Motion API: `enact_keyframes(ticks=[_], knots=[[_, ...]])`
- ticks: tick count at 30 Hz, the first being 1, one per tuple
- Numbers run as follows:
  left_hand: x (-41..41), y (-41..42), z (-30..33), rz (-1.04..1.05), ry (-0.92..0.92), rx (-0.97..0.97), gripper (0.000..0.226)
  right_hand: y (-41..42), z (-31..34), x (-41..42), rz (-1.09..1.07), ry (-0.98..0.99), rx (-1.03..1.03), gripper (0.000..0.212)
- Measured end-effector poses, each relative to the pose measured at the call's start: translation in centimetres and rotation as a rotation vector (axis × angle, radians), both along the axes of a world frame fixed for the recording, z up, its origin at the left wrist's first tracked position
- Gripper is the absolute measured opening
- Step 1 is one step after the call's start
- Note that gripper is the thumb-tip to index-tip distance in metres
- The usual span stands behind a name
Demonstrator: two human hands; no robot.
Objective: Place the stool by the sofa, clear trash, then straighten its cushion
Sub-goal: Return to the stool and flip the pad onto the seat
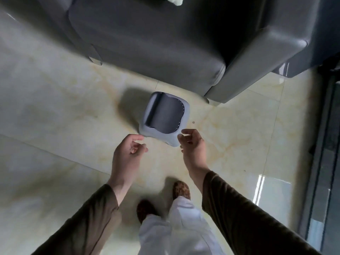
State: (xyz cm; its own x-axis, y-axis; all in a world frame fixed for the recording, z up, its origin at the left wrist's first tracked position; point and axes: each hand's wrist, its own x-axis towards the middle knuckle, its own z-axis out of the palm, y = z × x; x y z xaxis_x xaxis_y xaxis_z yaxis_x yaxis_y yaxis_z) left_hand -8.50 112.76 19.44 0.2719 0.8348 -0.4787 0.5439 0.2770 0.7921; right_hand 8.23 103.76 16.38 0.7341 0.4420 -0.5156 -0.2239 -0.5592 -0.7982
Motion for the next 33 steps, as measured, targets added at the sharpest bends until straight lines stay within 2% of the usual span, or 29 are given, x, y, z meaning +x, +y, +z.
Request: enact_keyframes(ticks=[7,10,15,21,27,33], knots=[[7.1,7.4,-4.2,-0.184,0.038,-0.055,0.018,4.5,-5.8,5.1,-0.171,0.129,-0.095,0.006],[11.0,9.5,-7.9,-0.289,0.097,-0.105,0.015,6.0,-9.9,7.3,-0.217,0.191,-0.189,0.018],[15.7,10.3,-12.8,-0.528,0.260,-0.082,0.022,7.8,-14.2,8.5,-0.209,0.288,-0.287,0.032],[18.5,11.1,-17.8,-0.751,0.413,-0.062,0.025,9.8,-17.3,8.4,-0.299,0.273,-0.342,0.018],[18.6,10.7,-19.8,-0.755,0.371,-0.015,0.025,10.6,-18.1,8.0,-0.400,0.291,-0.285,0.013],[17.4,10.8,-20.4,-0.647,0.241,-0.080,0.028,10.7,-17.4,6.5,-0.522,0.380,-0.079,0.014]])
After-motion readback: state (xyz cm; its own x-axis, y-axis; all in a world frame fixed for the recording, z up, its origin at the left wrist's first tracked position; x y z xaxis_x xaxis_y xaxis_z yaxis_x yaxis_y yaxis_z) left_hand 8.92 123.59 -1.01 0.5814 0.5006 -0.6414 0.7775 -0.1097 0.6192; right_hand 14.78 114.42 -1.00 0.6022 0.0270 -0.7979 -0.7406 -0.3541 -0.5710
